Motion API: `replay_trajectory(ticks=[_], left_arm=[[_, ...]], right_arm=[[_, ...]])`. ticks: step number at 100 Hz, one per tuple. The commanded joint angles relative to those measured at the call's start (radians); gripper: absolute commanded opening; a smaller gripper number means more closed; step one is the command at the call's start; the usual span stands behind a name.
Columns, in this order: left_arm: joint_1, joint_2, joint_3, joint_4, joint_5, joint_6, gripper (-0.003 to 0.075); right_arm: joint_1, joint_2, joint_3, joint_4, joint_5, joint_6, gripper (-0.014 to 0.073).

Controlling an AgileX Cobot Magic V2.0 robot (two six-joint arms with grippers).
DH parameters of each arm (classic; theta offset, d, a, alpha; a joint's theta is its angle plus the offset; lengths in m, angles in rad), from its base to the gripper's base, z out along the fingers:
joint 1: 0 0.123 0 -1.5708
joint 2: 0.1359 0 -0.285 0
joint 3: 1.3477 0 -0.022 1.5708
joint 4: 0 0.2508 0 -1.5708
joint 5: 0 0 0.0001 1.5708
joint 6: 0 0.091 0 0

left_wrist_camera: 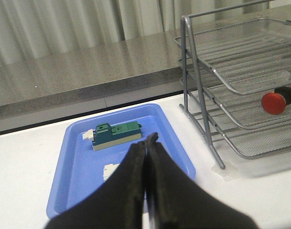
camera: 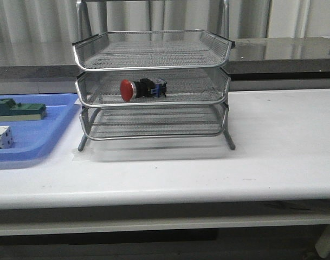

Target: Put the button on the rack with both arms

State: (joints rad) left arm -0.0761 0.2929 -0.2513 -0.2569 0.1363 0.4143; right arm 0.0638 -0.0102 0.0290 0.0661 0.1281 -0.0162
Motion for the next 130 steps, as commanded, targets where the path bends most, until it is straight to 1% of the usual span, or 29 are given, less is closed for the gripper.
replay_trajectory(ticks=[1, 9, 16, 38, 60, 93, 106, 130], left_arm=[[0.003, 0.006, -0.008, 0.108, -0.095, -0.137, -0.0021], [0.003, 0.005, 0.016, 0.222, -0.114, -0.288, -0.0021], [0.003, -0.003, 0.038, 0.279, -0.136, -0.348, -0.0021], [0.003, -0.088, 0.125, 0.314, -0.216, -0.350, -0.0021], [0.004, -0.191, 0.201, 0.325, -0.220, -0.350, -0.0021], [0.085, -0.290, 0.300, 0.318, -0.241, -0.414, -0.0021], [0.106, -0.327, 0.304, 0.317, -0.221, -0.426, -0.0021], [0.105, -0.329, 0.304, 0.318, -0.229, -0.426, -0.0021]], right_arm=[[-0.009, -0.020, -0.020, -0.006, -0.088, -0.001, -0.0061], [-0.009, -0.020, -0.020, -0.006, -0.088, -0.001, -0.0061], [-0.009, -0.020, -0.020, -0.006, -0.088, -0.001, -0.0061], [-0.009, -0.020, -0.020, -0.006, -0.087, -0.001, -0.0061], [-0.009, -0.020, -0.020, -0.006, -0.087, -0.001, -0.0061], [-0.009, -0.020, -0.020, -0.006, -0.087, -0.001, -0.0061], [-0.009, -0.020, -0.020, -0.006, -0.087, -0.001, -0.0061], [-0.009, -0.020, -0.020, -0.006, -0.087, -0.001, -0.0061]])
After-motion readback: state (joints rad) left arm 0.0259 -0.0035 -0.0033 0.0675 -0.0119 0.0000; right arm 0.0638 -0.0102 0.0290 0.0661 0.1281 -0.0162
